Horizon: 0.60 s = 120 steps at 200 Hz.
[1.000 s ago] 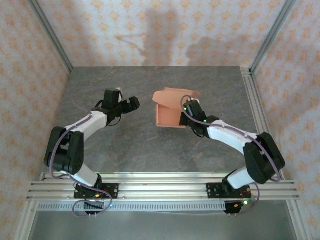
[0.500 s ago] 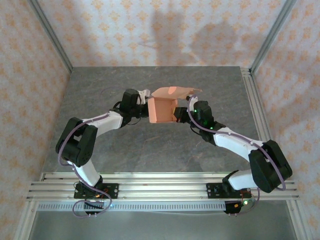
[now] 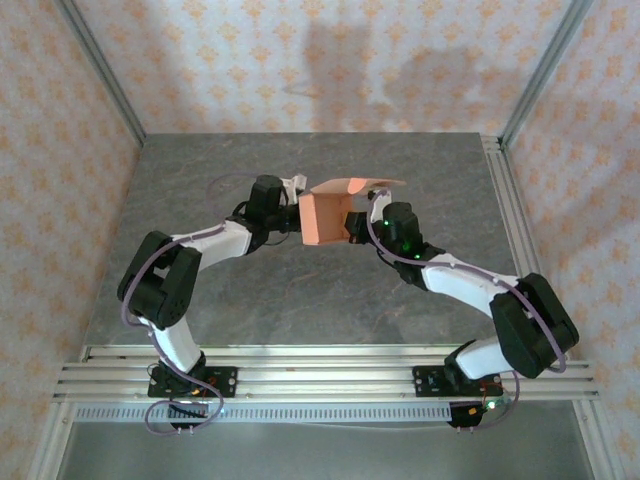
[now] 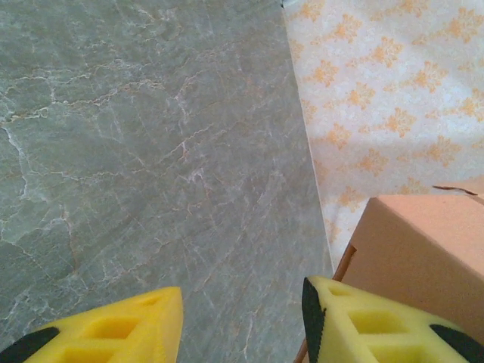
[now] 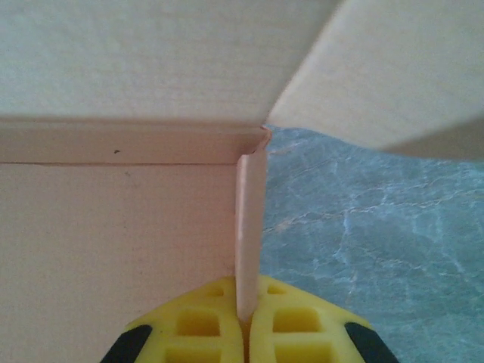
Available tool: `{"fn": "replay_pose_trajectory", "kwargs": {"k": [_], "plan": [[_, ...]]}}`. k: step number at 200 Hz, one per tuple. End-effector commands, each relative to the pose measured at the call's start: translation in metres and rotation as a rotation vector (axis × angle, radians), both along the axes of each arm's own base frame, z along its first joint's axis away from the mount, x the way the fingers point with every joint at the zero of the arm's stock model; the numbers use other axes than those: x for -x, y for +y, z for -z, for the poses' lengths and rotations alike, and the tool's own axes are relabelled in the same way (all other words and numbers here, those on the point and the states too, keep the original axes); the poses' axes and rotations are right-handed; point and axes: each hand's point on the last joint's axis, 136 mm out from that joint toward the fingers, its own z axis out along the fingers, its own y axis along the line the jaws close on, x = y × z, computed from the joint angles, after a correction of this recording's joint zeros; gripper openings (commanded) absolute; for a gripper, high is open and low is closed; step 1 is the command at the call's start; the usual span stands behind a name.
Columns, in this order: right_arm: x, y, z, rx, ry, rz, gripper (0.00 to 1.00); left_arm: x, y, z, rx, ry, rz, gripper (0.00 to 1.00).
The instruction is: Fold the paper box
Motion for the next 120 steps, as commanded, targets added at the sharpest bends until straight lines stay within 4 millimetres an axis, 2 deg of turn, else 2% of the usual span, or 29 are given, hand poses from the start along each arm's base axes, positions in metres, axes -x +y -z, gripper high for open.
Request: {"fn": "replay_pose_trajectory", "kwargs": {"k": [1, 22, 51, 92, 120], "plan": [[0.008, 0.021, 0.01, 0.125, -0.03, -0.071, 0.04, -0.005, -0.031, -0.056, 0.141, -0.107, 0.056, 0.46], [0.008, 0.025, 0.024, 0.254, -0.03, -0.072, 0.04, -0.007, -0.033, -0.062, 0.161, -0.102, 0.052, 0.46], [0.004, 0.029, 0.035, 0.341, -0.024, -0.057, 0.04, -0.009, -0.036, -0.072, 0.173, -0.112, 0.055, 0.47], [-0.003, 0.031, 0.041, 0.471, -0.036, -0.014, 0.03, -0.01, -0.036, -0.081, 0.192, -0.12, 0.042, 0.47], [-0.006, 0.016, 0.027, 0.472, -0.072, 0.068, 0.0, -0.011, -0.025, -0.06, 0.088, -0.106, 0.014, 0.5]]}}
